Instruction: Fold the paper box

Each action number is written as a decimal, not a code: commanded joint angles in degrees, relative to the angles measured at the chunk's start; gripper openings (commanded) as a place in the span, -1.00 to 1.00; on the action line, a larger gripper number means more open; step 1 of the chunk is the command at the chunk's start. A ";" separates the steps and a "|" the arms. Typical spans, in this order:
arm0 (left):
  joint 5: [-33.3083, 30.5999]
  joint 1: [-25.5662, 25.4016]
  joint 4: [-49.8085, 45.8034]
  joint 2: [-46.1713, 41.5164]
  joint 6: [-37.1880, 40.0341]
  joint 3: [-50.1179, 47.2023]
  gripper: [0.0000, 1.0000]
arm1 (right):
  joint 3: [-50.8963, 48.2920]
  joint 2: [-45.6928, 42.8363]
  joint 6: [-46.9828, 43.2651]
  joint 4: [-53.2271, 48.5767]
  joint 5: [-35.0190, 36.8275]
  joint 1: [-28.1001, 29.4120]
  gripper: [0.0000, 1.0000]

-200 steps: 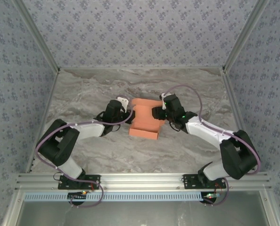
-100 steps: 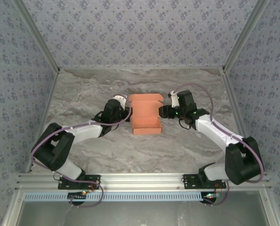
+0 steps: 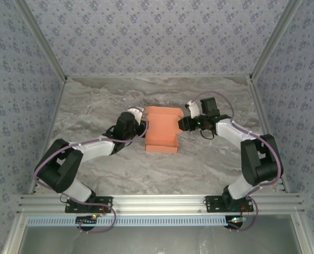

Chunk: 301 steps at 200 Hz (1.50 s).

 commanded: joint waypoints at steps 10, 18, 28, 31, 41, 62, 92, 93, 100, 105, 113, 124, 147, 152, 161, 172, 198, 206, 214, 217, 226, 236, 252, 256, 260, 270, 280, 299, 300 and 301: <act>-0.77 -0.32 1.39 -0.94 -0.09 1.51 -0.83 | 0.99 -0.02 3.47 3.08 -0.59 2.15 -0.47; -1.31 -0.33 1.44 -0.67 -0.57 1.81 -0.83 | 0.56 -0.56 4.87 4.00 0.72 3.00 -0.51; -1.65 -0.29 1.65 -0.17 -0.95 2.40 -0.84 | -0.07 -1.20 6.57 5.61 2.66 4.26 -0.57; -1.75 -0.39 1.72 -0.08 -1.01 2.61 -0.83 | -0.17 -1.29 7.08 6.13 3.40 4.58 -0.59; -2.25 -0.36 1.73 0.41 -1.48 3.38 -0.83 | -0.35 -1.76 8.55 7.23 6.24 6.25 -0.67; -3.06 -0.35 2.64 1.31 -2.55 4.52 -0.83 | -0.38 -2.01 9.46 9.51 13.94 9.51 -0.75; -3.41 -0.42 4.43 2.21 -3.43 5.44 -0.73 | -1.27 -1.81 7.75 15.81 21.72 11.86 -0.78; -3.44 -0.38 4.45 2.26 -3.48 5.47 -0.72 | -1.27 -1.74 7.67 15.98 22.08 11.90 -0.78; -3.38 -0.41 4.88 2.58 -3.73 5.51 -0.66 | -1.26 -1.38 7.04 17.26 23.45 12.10 -0.80; -3.27 -0.41 5.13 2.90 -3.99 5.50 -0.60 | -1.27 -1.10 6.28 18.29 24.00 12.27 -0.81; -2.68 -0.32 5.83 3.34 -4.58 5.48 -0.52 | -1.28 -0.48 5.10 19.82 25.16 12.44 -0.84; -0.96 -0.18 6.71 3.72 -6.07 5.17 -0.42 | -1.76 0.42 3.47 22.70 26.33 12.64 -0.86; 5.28 1.36 9.43 3.22 -11.49 3.58 -0.08 | -1.65 2.43 -1.27 25.35 25.95 12.51 -0.91; 6.76 1.81 10.14 2.97 -12.41 3.12 -0.02 | -1.61 2.78 -2.23 25.53 25.82 12.48 -0.92; 9.49 2.66 10.52 2.47 -13.53 2.70 0.05 | -1.58 3.15 -3.35 25.64 25.54 12.44 -0.91; 12.97 3.95 9.44 2.19 -14.60 2.77 0.09 | -1.59 3.58 -4.07 25.51 25.16 12.36 -0.88; 17.02 5.83 7.90 2.15 -15.95 2.43 0.09 | -2.17 4.00 -2.98 25.77 25.63 12.16 -0.86; 17.15 5.88 7.97 2.28 -16.16 2.26 0.07 | -2.49 4.05 -2.04 26.13 26.02 12.21 -0.85; 17.49 5.84 8.15 2.42 -16.66 2.05 0.06 | -3.02 3.90 -1.16 26.78 26.65 12.42 -0.86; 17.62 5.82 8.27 2.53 -16.89 2.01 0.06 | -3.24 3.82 -0.85 27.03 27.06 12.57 -0.86; 17.97 5.78 8.66 2.88 -17.50 1.90 0.01 | -4.00 3.43 0.40 27.70 29.43 13.15 -0.86; 18.20 5.77 9.31 3.24 -18.36 1.60 -0.01 | -5.42 2.96 1.86 29.24 32.48 13.94 -0.86; 17.71 5.52 10.80 3.54 -19.65 0.73 -0.08 | -8.05 2.36 3.89 32.58 38.07 15.88 -0.86; 17.42 5.38 11.15 3.57 -19.94 0.40 -0.09 | -8.85 2.18 4.30 33.36 39.21 16.29 -0.86; 16.95 5.16 11.50 3.55 -20.26 0.12 -0.11 | -9.53 2.00 4.74 34.15 40.58 16.82 -0.86; 15.86 4.57 12.31 3.47 -20.70 -0.76 -0.13 | -10.79 1.69 5.90 35.66 43.55 18.11 -0.86; 14.91 3.76 12.92 3.38 -20.98 -1.42 -0.14 | -11.98 1.49 7.34 36.73 46.31 19.37 -0.87; 13.72 2.27 13.99 3.47 -21.33 -2.45 -0.15 | -13.79 1.32 8.97 38.39 50.19 21.76 -0.87; 13.61 2.24 14.06 3.56 -21.30 -2.52 -0.15 | -13.86 1.28 9.03 38.43 50.38 21.91 -0.87; 13.60 2.19 14.10 3.55 -21.29 -2.55 -0.15 | -13.93 1.26 9.06 38.50 50.56 22.02 -0.87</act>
